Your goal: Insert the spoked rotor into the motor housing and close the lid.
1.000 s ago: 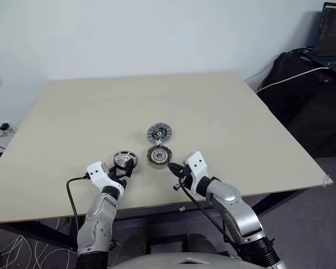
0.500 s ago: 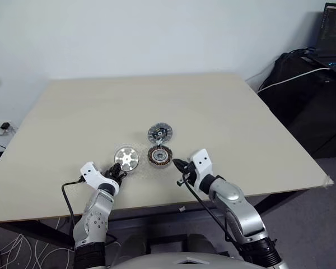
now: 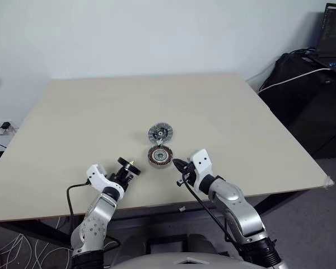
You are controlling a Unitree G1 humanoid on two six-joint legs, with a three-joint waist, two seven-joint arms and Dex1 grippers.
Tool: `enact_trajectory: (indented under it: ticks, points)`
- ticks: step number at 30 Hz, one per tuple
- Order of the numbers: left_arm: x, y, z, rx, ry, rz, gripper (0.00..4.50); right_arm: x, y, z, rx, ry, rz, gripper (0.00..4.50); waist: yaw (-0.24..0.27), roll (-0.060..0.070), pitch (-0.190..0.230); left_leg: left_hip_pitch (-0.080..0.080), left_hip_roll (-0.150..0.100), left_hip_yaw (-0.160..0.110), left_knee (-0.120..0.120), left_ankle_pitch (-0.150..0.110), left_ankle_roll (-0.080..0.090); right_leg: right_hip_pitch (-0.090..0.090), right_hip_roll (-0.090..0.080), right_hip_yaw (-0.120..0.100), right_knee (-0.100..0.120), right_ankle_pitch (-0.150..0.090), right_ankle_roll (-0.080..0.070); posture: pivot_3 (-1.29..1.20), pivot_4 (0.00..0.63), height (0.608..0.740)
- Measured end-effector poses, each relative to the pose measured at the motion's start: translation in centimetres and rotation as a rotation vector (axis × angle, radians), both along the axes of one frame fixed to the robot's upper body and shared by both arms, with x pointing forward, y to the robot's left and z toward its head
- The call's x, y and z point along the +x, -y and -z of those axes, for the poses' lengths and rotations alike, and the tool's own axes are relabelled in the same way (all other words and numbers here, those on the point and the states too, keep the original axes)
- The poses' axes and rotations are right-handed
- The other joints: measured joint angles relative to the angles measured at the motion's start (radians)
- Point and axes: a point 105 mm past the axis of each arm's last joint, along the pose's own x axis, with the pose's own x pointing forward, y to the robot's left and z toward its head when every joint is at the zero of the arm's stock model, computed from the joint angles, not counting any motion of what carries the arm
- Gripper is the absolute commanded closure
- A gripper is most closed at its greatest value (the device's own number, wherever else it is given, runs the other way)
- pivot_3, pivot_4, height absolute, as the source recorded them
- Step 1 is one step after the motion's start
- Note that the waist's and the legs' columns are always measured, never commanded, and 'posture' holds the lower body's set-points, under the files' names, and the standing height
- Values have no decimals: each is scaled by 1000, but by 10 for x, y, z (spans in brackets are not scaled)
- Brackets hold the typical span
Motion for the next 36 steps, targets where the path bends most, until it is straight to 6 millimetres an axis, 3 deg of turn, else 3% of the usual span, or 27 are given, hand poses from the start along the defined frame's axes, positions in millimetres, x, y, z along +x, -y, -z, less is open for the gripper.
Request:
enact_trajectory:
  ticks: [7,16,21,28,36]
  points:
    - [20,38,-21,90,-14,150,4478,-1,0,1,2,-3,2,4500,3,0,0,0,0,0,1,1,1,1,1,0,0,0,1,0,0,740]
    - [44,59,-46,215,19,227,4478,0,0,0,1,-2,10,4500,1,0,0,0,0,0,1,2,1,2,1,1,0,3,-3,0,0,740]
    - [51,57,-43,274,-27,207,4478,0,0,0,3,2,15,4500,2,0,0,0,-1,0,1,2,1,2,1,1,0,1,0,0,0,740]
    - [50,50,-24,325,-119,186,4478,0,0,-1,4,3,18,4500,3,0,0,0,-1,0,1,2,1,2,1,1,0,2,-1,0,0,740]
    - [54,55,-18,329,-139,204,4478,1,0,-1,6,5,17,4500,5,0,0,0,-1,0,1,2,1,2,1,1,0,2,-1,0,0,740]
